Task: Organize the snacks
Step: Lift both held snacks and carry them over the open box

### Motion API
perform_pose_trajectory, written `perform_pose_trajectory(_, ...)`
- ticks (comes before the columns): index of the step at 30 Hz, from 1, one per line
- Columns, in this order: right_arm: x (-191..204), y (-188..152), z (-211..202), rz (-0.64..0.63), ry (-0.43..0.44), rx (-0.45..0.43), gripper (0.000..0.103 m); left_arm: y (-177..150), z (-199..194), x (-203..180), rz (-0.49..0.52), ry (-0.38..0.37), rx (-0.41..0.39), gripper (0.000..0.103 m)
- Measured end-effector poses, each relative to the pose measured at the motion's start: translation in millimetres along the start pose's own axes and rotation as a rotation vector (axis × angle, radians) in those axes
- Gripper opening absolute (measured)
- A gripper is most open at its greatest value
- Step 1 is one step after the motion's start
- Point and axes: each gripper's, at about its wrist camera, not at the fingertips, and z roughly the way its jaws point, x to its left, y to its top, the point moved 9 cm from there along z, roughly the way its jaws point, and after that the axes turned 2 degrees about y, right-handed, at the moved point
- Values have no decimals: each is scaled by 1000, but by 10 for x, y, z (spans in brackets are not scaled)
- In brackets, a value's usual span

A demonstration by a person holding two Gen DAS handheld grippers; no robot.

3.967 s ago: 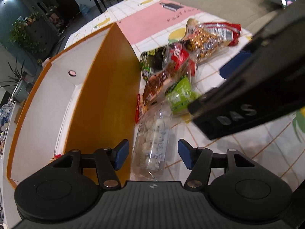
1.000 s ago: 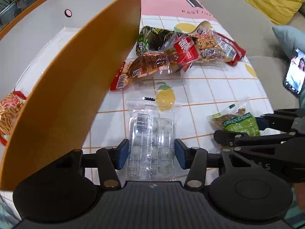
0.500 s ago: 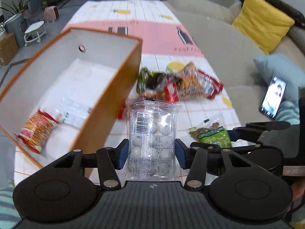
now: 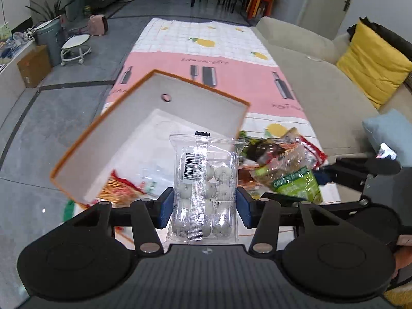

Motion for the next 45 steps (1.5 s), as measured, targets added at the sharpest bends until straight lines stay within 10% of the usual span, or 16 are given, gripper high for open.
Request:
perform_pose_trajectory(15,592,820,762,-320,143,84,43,116,512,720,18,42,229,58)
perform_pose_trajectory(45,437,414,1893,-497,163,416,43,-263,1336,554,153,2,529,60)
